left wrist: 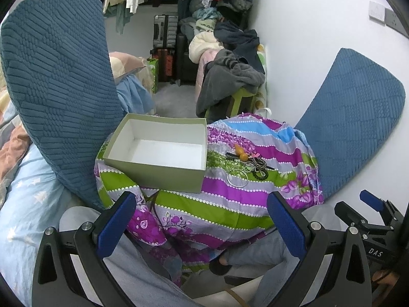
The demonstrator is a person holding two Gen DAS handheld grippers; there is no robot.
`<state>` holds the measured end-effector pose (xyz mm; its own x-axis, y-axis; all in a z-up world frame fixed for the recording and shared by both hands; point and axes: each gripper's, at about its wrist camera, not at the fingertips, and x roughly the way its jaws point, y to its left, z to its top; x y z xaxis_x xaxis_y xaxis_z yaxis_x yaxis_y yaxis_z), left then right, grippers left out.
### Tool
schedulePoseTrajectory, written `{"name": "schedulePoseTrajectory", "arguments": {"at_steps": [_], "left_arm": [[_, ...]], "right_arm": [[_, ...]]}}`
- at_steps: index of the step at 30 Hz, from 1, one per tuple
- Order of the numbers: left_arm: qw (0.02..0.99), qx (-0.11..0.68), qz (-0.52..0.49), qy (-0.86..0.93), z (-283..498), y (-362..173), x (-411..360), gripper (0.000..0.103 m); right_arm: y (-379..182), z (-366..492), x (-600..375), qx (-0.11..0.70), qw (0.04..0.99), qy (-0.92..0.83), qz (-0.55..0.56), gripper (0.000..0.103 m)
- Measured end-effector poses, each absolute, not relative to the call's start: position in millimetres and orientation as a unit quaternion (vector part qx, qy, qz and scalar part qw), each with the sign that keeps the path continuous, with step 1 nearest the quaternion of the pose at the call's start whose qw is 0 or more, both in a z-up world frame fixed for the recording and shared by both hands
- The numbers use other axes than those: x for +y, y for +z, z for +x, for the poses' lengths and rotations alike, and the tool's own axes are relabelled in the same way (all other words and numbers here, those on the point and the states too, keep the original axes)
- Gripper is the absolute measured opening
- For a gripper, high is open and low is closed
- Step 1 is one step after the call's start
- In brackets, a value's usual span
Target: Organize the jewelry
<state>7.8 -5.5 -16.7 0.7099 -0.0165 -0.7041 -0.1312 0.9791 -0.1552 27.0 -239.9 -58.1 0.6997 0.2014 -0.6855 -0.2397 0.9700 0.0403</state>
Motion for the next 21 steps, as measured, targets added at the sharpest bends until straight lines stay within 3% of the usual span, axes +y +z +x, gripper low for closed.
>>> {"name": "schedulePoseTrajectory", "arguments": {"at_steps": [21], "left_arm": [[0.918, 0.381, -0.102, 0.035, 11.5, -18.4, -6.4, 0.102]], "right_arm": [[-57.2, 35.8, -241.9, 0.368, 0.921, 0.129, -0.012, 0.103]]}}
